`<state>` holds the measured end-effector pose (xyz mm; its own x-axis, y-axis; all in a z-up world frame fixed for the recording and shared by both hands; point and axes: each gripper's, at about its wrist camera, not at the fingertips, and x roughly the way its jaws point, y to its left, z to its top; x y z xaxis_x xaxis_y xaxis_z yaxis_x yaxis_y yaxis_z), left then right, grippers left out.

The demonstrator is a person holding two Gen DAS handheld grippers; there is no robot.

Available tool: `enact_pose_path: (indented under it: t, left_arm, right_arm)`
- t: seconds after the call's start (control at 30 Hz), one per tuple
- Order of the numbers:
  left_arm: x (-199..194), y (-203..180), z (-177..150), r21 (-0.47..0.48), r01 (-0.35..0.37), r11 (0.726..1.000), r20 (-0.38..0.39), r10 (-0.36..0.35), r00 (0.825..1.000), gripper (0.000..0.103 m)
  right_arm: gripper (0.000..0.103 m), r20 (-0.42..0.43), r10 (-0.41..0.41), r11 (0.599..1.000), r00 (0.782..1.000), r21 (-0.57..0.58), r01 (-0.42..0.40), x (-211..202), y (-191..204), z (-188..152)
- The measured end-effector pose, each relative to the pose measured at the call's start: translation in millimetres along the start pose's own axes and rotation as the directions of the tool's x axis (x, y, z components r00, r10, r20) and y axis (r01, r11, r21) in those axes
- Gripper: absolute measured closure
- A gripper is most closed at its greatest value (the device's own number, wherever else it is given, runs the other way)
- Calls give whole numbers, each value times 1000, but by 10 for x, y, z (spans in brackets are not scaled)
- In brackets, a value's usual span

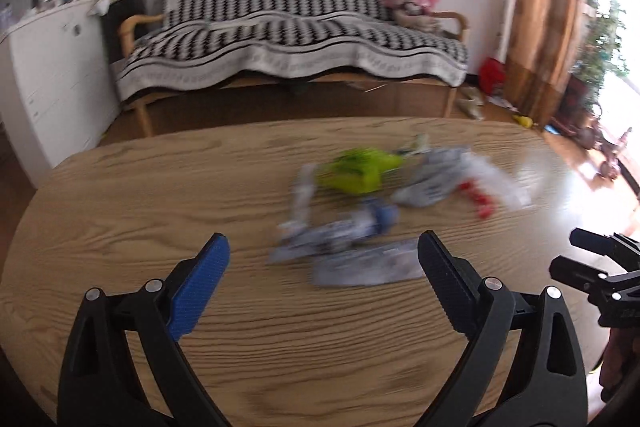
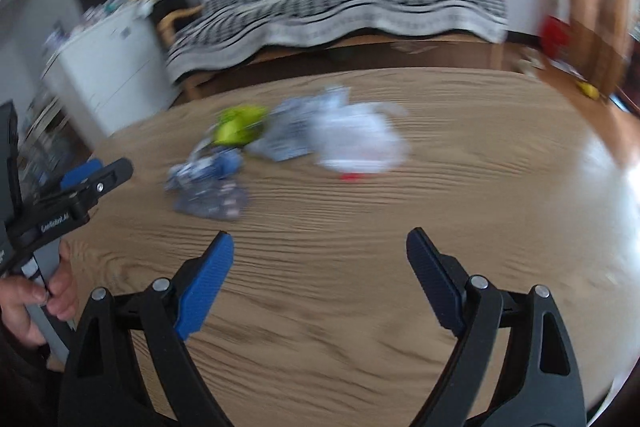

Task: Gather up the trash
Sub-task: 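Swing both open tools back over the table, then grasp the blister pill pack with the right tool while the left tool grasps the crumpled blue-white wrapper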

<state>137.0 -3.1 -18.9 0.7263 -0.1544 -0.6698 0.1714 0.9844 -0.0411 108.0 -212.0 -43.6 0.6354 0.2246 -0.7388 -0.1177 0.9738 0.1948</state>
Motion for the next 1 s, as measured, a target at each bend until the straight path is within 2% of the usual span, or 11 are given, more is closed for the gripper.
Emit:
enact_pose_path:
  t: [0.17,0.3,0.4,0.5,0.67,0.7,0.77,0.87,0.9,0.97,1.0]
  left_arm:
    - [91,463,-70,-32,-44,999,-25,44,999,11]
    - [160,751,-147,-47,-60,997,-43,58,997,11]
    - [204,817,-183,-40,-70,997,-53,68,996,11]
    - [225,885,-207,-35,-78,996,-56,76,996,11]
    - [255,991,-224,-54,-73,996,-64,69,996,11]
    - [257,999,-228,-58,-74,996,-65,70,995,11]
    - [268,1014,-234,-62,-79,995,-69,75,995,11]
    - [283,1026,-224,-73,-87,994,-76,81,994,11]
    - [285,1029,-214,-83,-88,993,-79,81,994,11]
    - [276,1028,-199,-97,-86,992,-79,78,994,11]
    - [265,1017,-186,-103,-84,991,-76,77,994,11]
  right_arm:
    - [18,-60,61,993,996,-93,-67,543,434,92]
    - [18,-90,76,988,993,-131,-87,903,574,211]
    - [18,-115,104,983,988,-142,-120,1164,631,294]
    - [18,-124,94,980,988,-162,-113,1353,677,364]
    - [19,-120,99,970,988,-208,-123,1496,783,462]
    - [24,-118,105,967,987,-220,-129,1503,805,467]
    - [41,-117,109,960,987,-244,-135,1497,853,452]
    - [71,-137,140,946,981,-274,-173,1452,919,377]
    - [78,-138,139,942,981,-286,-174,1442,948,358]
    - [84,-135,148,931,980,-316,-184,1369,1010,287]
    - [93,-139,156,927,978,-322,-193,1331,1033,257]
